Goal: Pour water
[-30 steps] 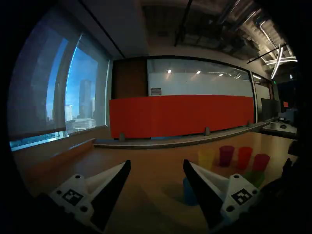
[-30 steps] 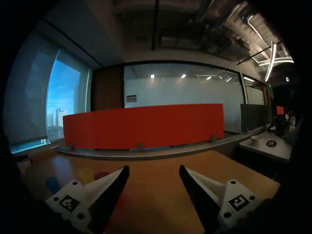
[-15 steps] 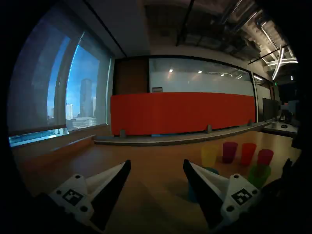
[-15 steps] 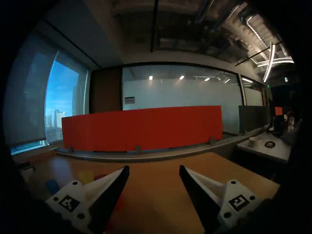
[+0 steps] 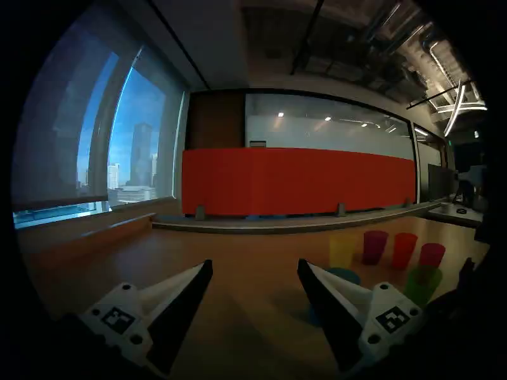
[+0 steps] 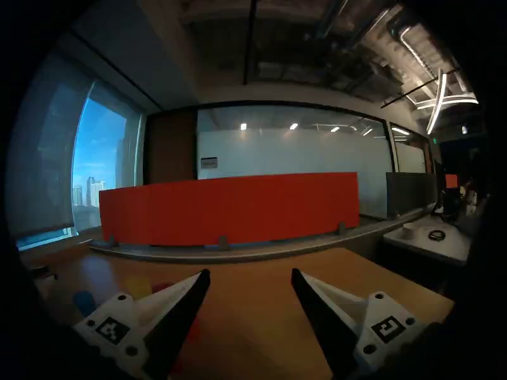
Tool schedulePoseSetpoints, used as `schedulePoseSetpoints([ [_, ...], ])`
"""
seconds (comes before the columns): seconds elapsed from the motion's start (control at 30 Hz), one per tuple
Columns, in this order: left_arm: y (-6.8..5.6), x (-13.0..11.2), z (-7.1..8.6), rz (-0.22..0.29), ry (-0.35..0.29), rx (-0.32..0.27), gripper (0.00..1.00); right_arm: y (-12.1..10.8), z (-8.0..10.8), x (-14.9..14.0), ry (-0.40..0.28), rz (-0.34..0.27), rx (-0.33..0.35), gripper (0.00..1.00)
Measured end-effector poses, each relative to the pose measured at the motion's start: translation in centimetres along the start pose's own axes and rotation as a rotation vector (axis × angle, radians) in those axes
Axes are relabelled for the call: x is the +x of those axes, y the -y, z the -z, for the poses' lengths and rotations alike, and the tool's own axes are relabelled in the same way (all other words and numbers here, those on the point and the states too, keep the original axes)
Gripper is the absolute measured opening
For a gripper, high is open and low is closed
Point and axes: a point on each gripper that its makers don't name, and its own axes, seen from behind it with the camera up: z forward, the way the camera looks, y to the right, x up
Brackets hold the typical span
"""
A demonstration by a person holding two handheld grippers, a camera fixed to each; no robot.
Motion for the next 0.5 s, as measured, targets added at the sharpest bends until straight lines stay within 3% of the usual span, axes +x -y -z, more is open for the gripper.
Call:
schedulePoseSetpoints([
  [0.5,-0.08,-0.11,0.05,-0.004,0.001,-0.001,1.00,0.00,0.28,0.29,-0.008,0.002,0.008,0.99],
])
